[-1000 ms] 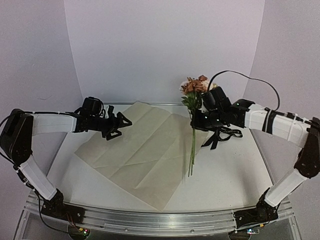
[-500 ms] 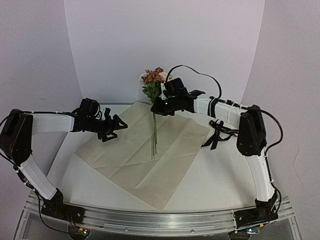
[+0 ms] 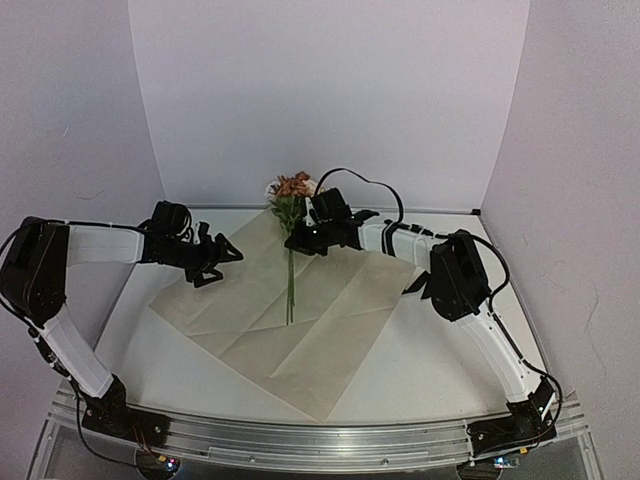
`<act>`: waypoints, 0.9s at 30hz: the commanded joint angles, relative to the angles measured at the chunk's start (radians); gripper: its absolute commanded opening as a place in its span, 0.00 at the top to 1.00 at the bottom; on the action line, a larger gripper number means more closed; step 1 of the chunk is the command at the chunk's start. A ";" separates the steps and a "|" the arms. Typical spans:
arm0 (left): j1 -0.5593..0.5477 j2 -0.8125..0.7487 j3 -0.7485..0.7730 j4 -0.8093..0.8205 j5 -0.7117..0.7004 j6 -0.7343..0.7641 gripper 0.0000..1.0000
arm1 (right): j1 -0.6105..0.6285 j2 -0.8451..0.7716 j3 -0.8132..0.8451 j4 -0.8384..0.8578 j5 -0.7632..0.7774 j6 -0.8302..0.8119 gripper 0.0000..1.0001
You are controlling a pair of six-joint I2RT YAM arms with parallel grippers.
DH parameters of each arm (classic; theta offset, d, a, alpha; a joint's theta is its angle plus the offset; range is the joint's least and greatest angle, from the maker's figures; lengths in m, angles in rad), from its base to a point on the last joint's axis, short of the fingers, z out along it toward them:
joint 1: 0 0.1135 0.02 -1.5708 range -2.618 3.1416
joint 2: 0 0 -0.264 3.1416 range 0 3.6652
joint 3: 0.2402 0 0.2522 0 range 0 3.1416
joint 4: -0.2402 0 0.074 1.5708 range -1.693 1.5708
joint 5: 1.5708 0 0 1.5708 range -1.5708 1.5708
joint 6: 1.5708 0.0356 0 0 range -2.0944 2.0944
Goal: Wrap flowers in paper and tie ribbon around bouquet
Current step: Place the fake flower on the flattened wrapping paper.
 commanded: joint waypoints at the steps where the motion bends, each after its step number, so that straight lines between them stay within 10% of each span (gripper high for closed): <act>1: 0.035 0.103 0.076 -0.036 -0.048 -0.012 0.14 | -0.003 -0.015 0.000 0.118 -0.022 0.063 1.00; 18: 0.037 0.354 0.295 -0.093 -0.081 0.031 0.14 | -0.005 -0.316 -0.570 0.149 0.264 0.246 1.00; 27: 0.036 0.475 0.438 -0.135 -0.042 0.058 0.14 | 0.008 -0.322 -0.601 0.179 0.278 0.392 1.00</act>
